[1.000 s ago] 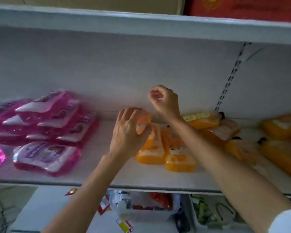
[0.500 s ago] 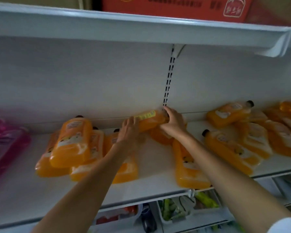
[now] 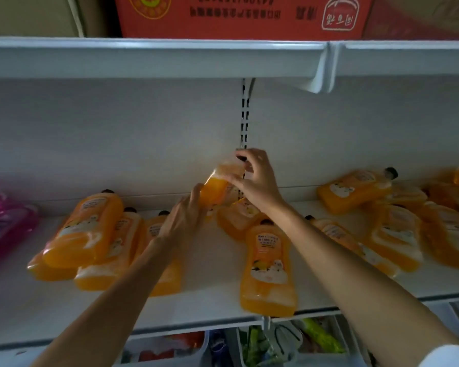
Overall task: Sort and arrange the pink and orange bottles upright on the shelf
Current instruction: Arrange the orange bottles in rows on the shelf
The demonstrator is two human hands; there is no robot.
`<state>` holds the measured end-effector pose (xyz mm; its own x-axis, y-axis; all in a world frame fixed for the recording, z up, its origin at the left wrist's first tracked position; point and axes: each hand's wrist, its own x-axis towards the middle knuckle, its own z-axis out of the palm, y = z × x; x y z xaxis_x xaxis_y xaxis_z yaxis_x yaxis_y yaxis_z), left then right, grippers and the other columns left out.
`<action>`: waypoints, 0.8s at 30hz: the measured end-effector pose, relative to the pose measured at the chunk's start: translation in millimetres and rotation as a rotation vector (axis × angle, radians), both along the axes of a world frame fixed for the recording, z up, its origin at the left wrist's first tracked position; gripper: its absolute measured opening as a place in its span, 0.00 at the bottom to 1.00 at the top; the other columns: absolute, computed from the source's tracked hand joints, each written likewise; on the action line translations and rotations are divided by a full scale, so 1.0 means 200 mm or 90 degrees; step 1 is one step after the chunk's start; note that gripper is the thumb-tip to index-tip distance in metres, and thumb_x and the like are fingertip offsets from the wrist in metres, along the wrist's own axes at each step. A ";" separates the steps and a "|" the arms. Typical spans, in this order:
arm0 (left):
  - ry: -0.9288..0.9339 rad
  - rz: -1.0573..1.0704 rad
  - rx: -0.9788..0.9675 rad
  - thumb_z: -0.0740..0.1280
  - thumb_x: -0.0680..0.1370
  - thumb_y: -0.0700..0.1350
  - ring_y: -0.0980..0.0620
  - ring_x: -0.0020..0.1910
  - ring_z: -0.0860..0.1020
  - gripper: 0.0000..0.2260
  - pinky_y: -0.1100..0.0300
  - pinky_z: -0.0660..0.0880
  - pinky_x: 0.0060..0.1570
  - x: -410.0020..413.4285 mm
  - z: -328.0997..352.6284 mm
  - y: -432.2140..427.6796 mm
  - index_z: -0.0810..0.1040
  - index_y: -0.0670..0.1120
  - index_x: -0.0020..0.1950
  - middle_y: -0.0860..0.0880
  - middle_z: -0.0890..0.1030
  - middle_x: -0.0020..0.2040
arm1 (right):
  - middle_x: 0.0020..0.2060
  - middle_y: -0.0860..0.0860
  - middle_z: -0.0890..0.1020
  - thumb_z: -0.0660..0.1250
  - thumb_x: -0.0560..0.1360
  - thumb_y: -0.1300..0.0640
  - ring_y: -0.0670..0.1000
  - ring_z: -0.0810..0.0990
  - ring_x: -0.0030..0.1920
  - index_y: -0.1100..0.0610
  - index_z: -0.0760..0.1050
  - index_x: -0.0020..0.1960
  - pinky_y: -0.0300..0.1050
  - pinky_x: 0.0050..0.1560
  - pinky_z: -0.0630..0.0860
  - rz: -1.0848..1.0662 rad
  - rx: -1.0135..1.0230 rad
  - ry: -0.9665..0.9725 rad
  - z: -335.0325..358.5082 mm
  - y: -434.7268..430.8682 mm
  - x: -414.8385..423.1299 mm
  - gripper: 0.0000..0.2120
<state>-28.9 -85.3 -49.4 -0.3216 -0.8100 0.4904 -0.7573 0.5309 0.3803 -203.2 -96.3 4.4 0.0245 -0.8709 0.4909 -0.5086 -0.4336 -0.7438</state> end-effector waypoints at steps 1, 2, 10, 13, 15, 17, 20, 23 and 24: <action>0.037 0.016 -0.015 0.56 0.80 0.44 0.55 0.28 0.69 0.16 0.70 0.61 0.28 -0.04 0.02 0.02 0.62 0.38 0.65 0.45 0.75 0.42 | 0.59 0.49 0.71 0.73 0.70 0.51 0.45 0.72 0.56 0.53 0.72 0.61 0.40 0.60 0.72 0.024 -0.006 -0.035 0.06 0.00 -0.01 0.21; 0.087 0.037 -0.034 0.54 0.80 0.45 0.54 0.27 0.69 0.16 0.71 0.59 0.26 -0.08 0.05 0.05 0.61 0.38 0.64 0.45 0.73 0.41 | 0.59 0.47 0.72 0.72 0.71 0.53 0.45 0.73 0.55 0.52 0.72 0.62 0.40 0.57 0.73 0.055 -0.004 -0.065 0.12 0.01 -0.02 0.21; 0.292 0.168 -0.056 0.51 0.81 0.40 0.55 0.23 0.72 0.12 0.66 0.69 0.22 -0.17 0.21 0.28 0.66 0.43 0.64 0.55 0.73 0.32 | 0.73 0.46 0.61 0.75 0.68 0.53 0.50 0.67 0.69 0.42 0.51 0.75 0.48 0.65 0.70 0.241 0.075 -0.075 0.11 0.09 -0.03 0.44; 0.362 0.183 0.049 0.54 0.75 0.57 0.53 0.33 0.79 0.19 0.67 0.72 0.27 -0.16 0.17 0.40 0.65 0.51 0.64 0.51 0.79 0.40 | 0.63 0.40 0.68 0.74 0.70 0.55 0.47 0.74 0.60 0.43 0.54 0.74 0.45 0.58 0.76 0.281 0.131 -0.103 0.06 0.12 0.00 0.41; 0.295 0.134 0.107 0.62 0.68 0.64 0.58 0.38 0.79 0.31 0.67 0.76 0.35 -0.12 0.13 0.47 0.60 0.52 0.65 0.54 0.78 0.45 | 0.54 0.34 0.67 0.73 0.70 0.55 0.45 0.76 0.54 0.41 0.55 0.73 0.46 0.55 0.78 0.296 0.176 -0.096 0.01 0.13 0.02 0.40; 0.169 0.134 0.164 0.71 0.60 0.62 0.54 0.46 0.77 0.42 0.57 0.77 0.45 -0.08 0.10 0.53 0.54 0.55 0.69 0.55 0.74 0.51 | 0.54 0.37 0.69 0.73 0.69 0.54 0.47 0.76 0.54 0.40 0.55 0.72 0.48 0.54 0.78 0.299 0.198 -0.086 -0.05 0.13 0.05 0.39; 0.046 0.193 0.194 0.75 0.60 0.59 0.49 0.57 0.72 0.50 0.54 0.71 0.55 -0.03 0.05 0.56 0.48 0.57 0.72 0.51 0.71 0.60 | 0.60 0.44 0.68 0.73 0.70 0.54 0.49 0.74 0.57 0.42 0.54 0.73 0.41 0.51 0.76 0.301 0.219 -0.082 -0.13 0.15 0.12 0.39; -0.108 0.306 0.178 0.68 0.58 0.72 0.46 0.69 0.56 0.51 0.50 0.57 0.67 0.02 0.01 0.57 0.50 0.56 0.74 0.50 0.60 0.71 | 0.69 0.48 0.66 0.71 0.72 0.48 0.51 0.69 0.65 0.44 0.55 0.74 0.41 0.55 0.69 0.274 0.226 0.013 -0.18 0.16 0.15 0.37; -0.140 0.312 0.170 0.64 0.55 0.76 0.48 0.69 0.53 0.52 0.50 0.54 0.68 0.03 -0.01 0.57 0.53 0.56 0.74 0.50 0.57 0.72 | 0.70 0.48 0.65 0.69 0.72 0.44 0.51 0.66 0.67 0.46 0.56 0.74 0.42 0.58 0.67 0.262 0.200 0.104 -0.19 0.16 0.14 0.36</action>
<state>-22.6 28.6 -50.4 0.0504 -0.9756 0.2136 -0.9657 0.0070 0.2595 -176.2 -64.8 -33.5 0.4480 -0.8778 0.1698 -0.4637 -0.3905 -0.7952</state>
